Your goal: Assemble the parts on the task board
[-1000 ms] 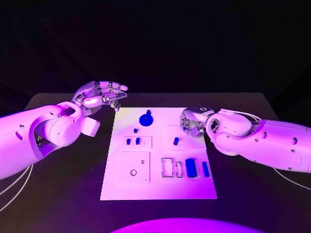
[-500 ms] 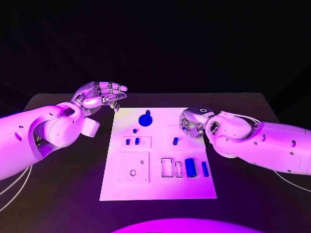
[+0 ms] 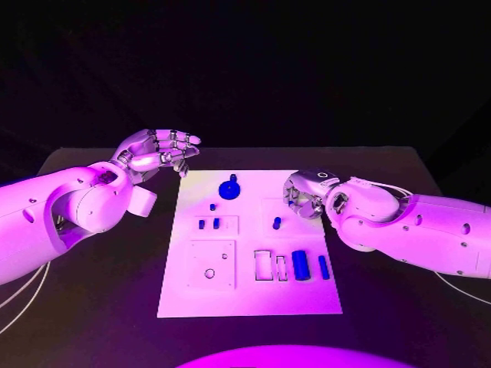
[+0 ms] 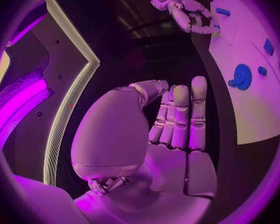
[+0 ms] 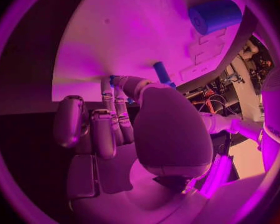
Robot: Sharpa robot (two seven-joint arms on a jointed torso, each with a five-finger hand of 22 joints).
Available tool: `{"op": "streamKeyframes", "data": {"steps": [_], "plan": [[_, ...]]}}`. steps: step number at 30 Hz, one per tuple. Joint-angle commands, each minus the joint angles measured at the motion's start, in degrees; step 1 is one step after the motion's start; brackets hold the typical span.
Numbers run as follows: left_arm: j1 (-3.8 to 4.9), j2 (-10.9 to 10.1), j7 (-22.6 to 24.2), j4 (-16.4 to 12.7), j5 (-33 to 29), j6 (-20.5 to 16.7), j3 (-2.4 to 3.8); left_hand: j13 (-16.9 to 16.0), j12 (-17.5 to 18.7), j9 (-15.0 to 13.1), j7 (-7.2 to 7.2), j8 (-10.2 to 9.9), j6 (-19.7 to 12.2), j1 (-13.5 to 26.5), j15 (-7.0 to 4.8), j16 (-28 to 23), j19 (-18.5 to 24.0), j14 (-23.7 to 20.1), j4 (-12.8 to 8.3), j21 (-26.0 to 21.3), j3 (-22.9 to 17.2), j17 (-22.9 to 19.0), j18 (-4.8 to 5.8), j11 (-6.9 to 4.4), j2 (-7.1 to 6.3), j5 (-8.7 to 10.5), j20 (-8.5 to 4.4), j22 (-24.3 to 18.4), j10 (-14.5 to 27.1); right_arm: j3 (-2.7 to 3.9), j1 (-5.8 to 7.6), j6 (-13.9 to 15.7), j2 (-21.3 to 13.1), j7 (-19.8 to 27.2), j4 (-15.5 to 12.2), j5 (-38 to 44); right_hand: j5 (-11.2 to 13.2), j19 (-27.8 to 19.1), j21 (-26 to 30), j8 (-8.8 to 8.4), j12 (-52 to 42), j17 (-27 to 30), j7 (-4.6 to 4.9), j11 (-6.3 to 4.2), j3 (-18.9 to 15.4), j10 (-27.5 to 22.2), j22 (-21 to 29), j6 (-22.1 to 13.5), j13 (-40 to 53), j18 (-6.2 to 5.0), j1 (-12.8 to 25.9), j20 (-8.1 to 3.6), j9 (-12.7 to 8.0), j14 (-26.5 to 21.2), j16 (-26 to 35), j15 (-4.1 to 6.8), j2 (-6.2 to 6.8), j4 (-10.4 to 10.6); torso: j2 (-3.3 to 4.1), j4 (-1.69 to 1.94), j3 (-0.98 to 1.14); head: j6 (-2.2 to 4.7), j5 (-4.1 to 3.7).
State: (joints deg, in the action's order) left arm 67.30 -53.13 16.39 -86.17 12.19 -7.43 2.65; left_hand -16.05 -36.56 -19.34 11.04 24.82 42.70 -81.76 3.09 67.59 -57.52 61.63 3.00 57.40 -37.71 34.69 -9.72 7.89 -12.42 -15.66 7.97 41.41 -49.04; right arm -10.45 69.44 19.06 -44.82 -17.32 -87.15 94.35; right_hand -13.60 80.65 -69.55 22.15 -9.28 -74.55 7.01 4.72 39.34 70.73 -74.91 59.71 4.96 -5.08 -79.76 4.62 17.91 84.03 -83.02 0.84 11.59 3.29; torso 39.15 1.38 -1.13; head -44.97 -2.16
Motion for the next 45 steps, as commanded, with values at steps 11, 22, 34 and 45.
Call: {"op": "streamKeyframes", "data": {"steps": [11, 22, 34, 45], "plan": [[0.06, 0.0, 0.22, 0.51, 0.01, 0.07, 0.05, 0.11, -0.43, 0.11, 1.54, 0.47, -0.55, 0.27, 0.12, 0.33, 0.2, 0.32, -0.34, 0.34, -0.04, 0.02, -0.93, 0.15, 0.17, -0.25, 0.32, 0.1, 0.55, 0.36, 1.5, 2.18, -2.36, 2.11, -3.2, -0.92, -0.11, 0.46, -0.61, 0.37, -0.22, -0.17, 0.04, -1.61, 1.33, 2.14, -4.41, 0.42, 0.15, 0.7, 0.7, -0.01, 0.2, 3.12, -0.37, 0.43, -0.28, -1.01, -0.08, -0.03, -0.04, -0.02, 0.01], [0.05, 0.03, 0.24, 0.59, -0.01, -0.1, 0.05, 0.12, -0.46, 0.12, 1.55, 0.5, -0.61, 0.28, 0.13, 0.37, 0.2, 0.32, -0.37, 0.36, -0.04, 0.04, -0.93, 0.17, 0.15, -0.25, 0.33, 0.11, 0.6, 0.51, 1.95, 7.02, -3.79, 5.44, -6.63, -3.52, -0.1, 0.57, -0.86, 0.38, -0.17, -0.43, 0.03, -1.62, 1.38, 2.18, -4.56, 0.44, 0.14, 0.76, 0.77, -0.01, 0.25, 3.17, -0.49, 0.44, -0.24, -1.1, -0.07, -0.02, -0.02, 0.22, 0.48], [0.03, 0.45, 0.35, 0.88, -0.02, -0.21, 0.05, 0.12, -0.46, 0.12, 1.55, 0.5, -0.61, 0.28, 0.13, 0.37, 0.2, 0.32, -0.37, 0.36, -0.04, 0.04, -0.93, 0.17, 0.15, -0.25, 0.33, 0.11, 0.6, 0.54, 0.59, 10.91, -1.29, 8.66, -12.26, -4.94, -0.11, 0.42, -0.56, 0.36, -0.09, -0.41, 0.03, -1.61, 1.47, 2.17, -4.41, 0.4, 0.13, 0.69, 0.79, -0.02, 0.29, 3.17, -0.49, 0.45, -0.24, -1.21, -0.16, 0.24, -0.09, 0.17, 4.51], [0.03, 0.95, 0.33, 1.06, -0.07, -0.28, 0.04, 0.14, -0.54, 0.14, 1.58, 0.57, -0.71, 0.3, 0.15, 0.44, 0.21, 0.34, -0.42, 0.4, -0.06, 0.08, -0.94, 0.19, 0.15, -0.27, 0.35, 0.13, 0.7, 0.49, -2.18, 10.72, 3.4, 9.7, -11.42, -4.42, -0.11, 0.27, -0.23, 0.31, 0.03, -0.39, 0.09, -1.58, 1.61, 2.15, -4.27, 0.32, 0.12, 0.61, 0.81, -0.03, 0.35, 3.16, -0.5, 0.44, -0.28, -1.38, -0.1, 0.13, -0.16, -1.33, 9.9]]}}
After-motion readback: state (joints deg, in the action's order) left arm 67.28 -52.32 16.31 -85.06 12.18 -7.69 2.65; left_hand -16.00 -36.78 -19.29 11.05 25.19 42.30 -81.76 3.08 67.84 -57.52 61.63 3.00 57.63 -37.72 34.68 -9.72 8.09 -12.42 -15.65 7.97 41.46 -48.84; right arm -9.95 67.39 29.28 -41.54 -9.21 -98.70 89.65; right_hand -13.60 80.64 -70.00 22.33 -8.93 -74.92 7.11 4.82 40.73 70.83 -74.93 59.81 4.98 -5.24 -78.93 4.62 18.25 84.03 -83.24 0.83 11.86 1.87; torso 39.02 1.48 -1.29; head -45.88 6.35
